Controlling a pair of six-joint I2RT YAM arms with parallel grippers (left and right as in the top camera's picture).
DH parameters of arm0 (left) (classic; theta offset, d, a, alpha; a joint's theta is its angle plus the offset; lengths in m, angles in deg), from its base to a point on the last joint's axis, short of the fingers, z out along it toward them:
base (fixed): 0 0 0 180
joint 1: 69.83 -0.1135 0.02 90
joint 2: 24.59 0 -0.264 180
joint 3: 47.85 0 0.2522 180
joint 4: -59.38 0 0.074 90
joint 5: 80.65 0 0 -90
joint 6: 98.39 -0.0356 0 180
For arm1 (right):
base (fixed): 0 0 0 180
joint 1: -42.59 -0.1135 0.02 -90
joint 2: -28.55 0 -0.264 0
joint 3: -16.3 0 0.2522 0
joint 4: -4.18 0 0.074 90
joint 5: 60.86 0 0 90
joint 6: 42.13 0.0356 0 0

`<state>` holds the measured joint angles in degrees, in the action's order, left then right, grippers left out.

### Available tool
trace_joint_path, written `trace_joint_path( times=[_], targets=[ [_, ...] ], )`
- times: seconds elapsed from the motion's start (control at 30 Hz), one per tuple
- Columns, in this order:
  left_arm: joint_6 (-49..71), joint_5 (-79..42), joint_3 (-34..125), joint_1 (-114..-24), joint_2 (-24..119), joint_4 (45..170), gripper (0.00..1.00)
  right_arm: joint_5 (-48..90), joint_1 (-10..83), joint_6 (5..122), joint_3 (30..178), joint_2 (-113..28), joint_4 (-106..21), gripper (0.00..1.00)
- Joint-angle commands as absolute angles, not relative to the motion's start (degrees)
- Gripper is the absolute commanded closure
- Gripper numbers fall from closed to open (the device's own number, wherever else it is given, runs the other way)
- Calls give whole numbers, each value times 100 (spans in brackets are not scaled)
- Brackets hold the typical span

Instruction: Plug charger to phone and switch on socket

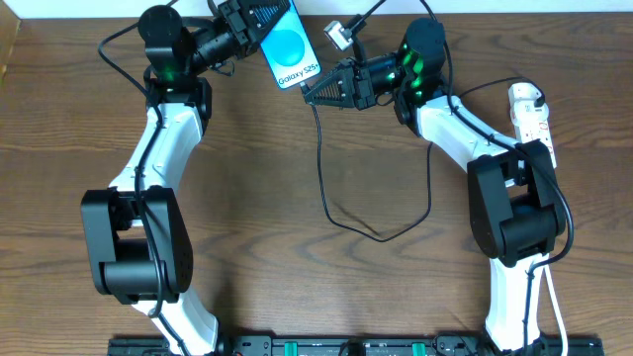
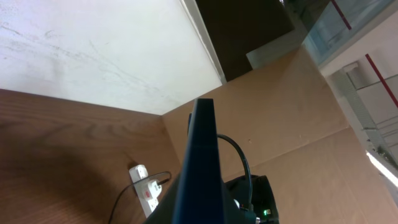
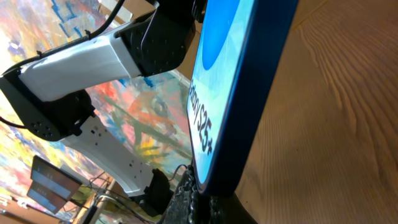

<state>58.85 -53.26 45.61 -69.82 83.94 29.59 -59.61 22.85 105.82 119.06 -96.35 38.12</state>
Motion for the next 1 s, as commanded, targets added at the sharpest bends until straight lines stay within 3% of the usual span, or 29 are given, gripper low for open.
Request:
trace_joint_path(
  times=[0.0,0.97],
  targets=[
    [5830,-5562,4603,-6945,8267,2911,93,-6033,2337,10615,11969,-9681,3838,99],
    [4919,-6051,4601,-6652,8267,3278,93,-5583,2344,10993,11969,-9681,3847,99]
  ],
)
